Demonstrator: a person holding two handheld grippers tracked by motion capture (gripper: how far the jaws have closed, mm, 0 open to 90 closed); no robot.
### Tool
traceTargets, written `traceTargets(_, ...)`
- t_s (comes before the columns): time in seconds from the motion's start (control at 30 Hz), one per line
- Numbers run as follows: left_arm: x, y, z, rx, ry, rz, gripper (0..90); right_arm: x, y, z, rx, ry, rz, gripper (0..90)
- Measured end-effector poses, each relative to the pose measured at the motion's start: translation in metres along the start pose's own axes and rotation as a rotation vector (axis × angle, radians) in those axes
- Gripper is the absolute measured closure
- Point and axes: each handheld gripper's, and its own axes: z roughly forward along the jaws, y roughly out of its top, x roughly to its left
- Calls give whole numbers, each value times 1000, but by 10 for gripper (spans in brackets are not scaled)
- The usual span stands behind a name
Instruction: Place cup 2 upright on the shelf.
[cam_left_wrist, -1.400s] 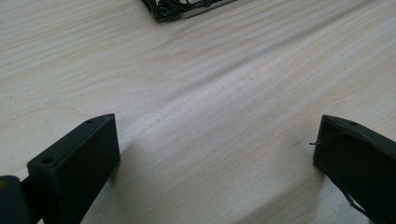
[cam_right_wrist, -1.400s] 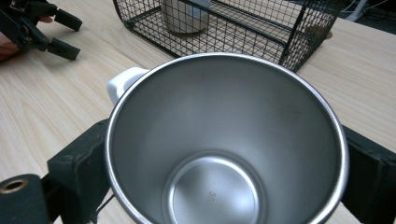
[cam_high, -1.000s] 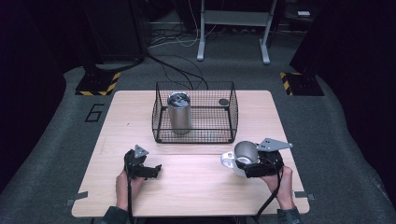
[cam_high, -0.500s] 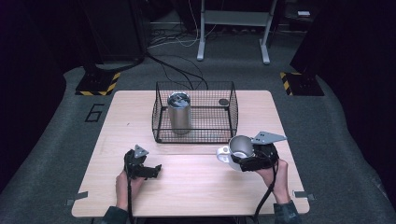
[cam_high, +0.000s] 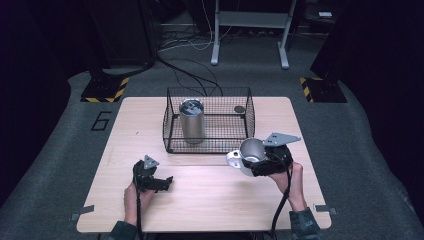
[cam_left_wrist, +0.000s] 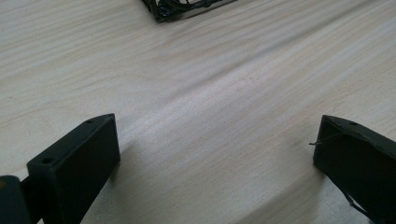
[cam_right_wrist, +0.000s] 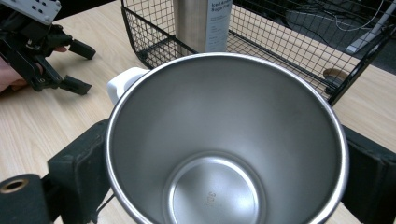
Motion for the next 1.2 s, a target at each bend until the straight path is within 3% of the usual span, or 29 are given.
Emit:
traceTargets(0.1, 0, 0, 0, -1, 0, -1, 3, -2, 4, 1, -1, 20, -2, 62)
traceTargets(0.7, 0, 0, 0, -2, 0, -3, 3, -8, 30, 9, -3, 16, -7, 62)
traceTargets(0.77, 1, 0, -1, 10, -2, 13, 3, -8, 32, 10, -1, 17, -6, 62)
traceTargets(0.8, -1, 0, 1, -6, 1, -8, 3, -9, 32, 11, -3, 19, -17, 62)
traceTargets(0.83, 1, 0, -1, 11, -2, 13, 3, -9, 35, 13, -1, 19, -10, 62)
traceTargets(0.93, 1, 0, -1, 11, -2, 14, 3, -10, 38, 15, 1, 20, -7, 62)
traceTargets(0.97, 0, 0, 0, -6, 1, -7, 3, -10, 38, 15, 1, 20, -7, 62)
traceTargets(1.2, 0, 0, 0, -3, 0, -4, 3, -12, 49, 23, -5, 23, -9, 62)
